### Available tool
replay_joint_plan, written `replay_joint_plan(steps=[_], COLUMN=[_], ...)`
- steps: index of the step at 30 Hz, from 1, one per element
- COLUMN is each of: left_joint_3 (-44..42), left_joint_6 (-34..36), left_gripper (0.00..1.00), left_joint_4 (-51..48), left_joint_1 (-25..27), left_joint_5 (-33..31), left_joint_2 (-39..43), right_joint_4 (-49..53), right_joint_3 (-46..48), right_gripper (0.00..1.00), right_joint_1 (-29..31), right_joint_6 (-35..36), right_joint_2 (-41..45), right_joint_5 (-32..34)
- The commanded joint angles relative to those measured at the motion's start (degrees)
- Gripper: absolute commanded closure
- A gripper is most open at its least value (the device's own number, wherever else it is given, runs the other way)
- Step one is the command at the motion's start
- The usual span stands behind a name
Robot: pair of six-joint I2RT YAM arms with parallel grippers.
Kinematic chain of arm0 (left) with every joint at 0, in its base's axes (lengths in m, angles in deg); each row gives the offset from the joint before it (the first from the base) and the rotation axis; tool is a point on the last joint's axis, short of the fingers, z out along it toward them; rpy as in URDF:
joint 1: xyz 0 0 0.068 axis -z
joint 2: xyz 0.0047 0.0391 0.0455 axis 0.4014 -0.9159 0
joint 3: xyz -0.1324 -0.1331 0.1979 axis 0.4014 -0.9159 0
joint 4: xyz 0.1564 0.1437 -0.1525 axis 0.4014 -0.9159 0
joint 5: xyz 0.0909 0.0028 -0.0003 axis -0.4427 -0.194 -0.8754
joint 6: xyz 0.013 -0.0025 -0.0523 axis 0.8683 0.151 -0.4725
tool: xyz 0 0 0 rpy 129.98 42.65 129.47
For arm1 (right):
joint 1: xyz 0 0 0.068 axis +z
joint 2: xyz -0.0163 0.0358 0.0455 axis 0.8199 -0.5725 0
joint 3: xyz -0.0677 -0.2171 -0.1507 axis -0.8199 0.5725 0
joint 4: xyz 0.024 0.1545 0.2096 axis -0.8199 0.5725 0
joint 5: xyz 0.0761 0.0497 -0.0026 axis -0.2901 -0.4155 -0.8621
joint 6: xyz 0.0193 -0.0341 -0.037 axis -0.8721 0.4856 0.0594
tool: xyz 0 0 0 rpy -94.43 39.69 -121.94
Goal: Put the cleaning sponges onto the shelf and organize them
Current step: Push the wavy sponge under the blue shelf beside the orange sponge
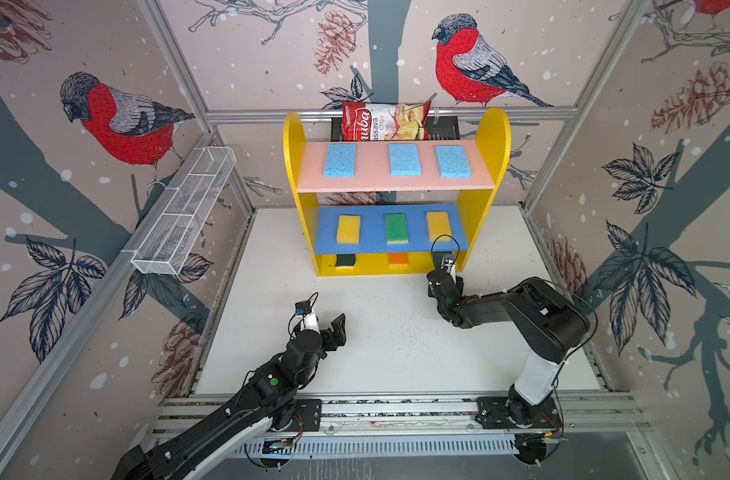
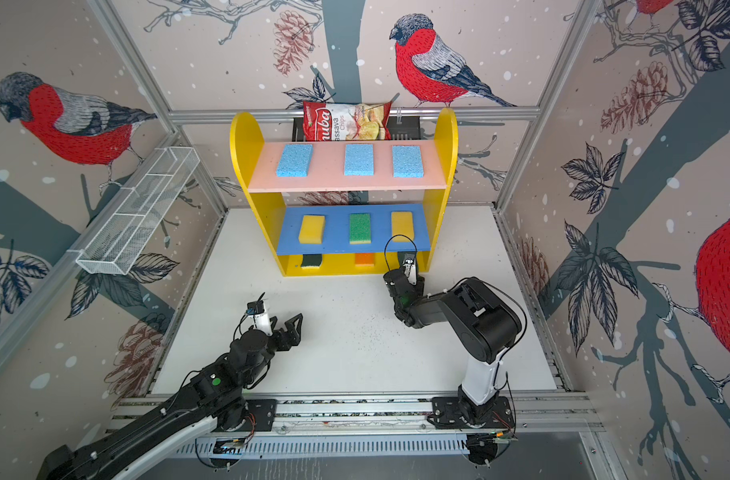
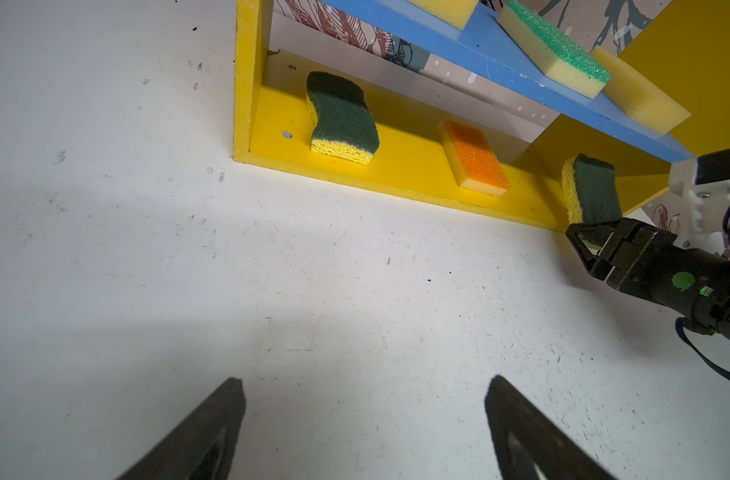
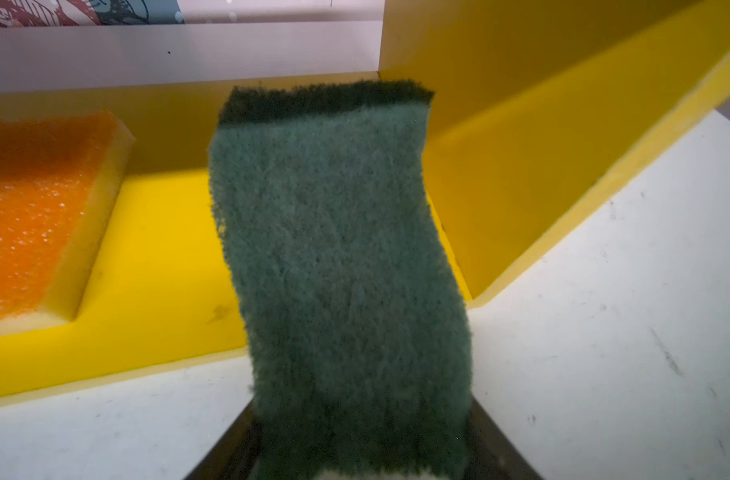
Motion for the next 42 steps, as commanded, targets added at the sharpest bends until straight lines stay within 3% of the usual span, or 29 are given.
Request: replay_joint_plan(steps=[1,14,38,42], left_joint_3=[-0.1,-1.1,-2.0,-2.2], left_joint_6=[-0.5,-1.6,-2.2,-2.5], left_gripper=[0.09,0.09,0.09,0.09], left_joint_4=[2.0,2.3,1.9,1.9], left_joint_1=[-0.1,-0.1,-0.1,0.0], left_joint_5=[-0.6,-0.8,-0.7,-0.7], left_joint_2=[0.0,0.2,1.8,1.8], right_joint_4=[-2.1,0.8,0.6,-0.9], right_joint_3=[-0.7,-3.5,-5.1,-4.4], right_gripper=[0.39,0.34,0.34,0.27], right_joint_1=[0.2,-0.5,-1.1,-1.2], right_joint_6=[2.1,2.9,2.7,2.5], right_joint_2=[0.2,-1.9,-1.6,-1.0], right_joint_5=[1.1,-3.1,0.5,-0.1])
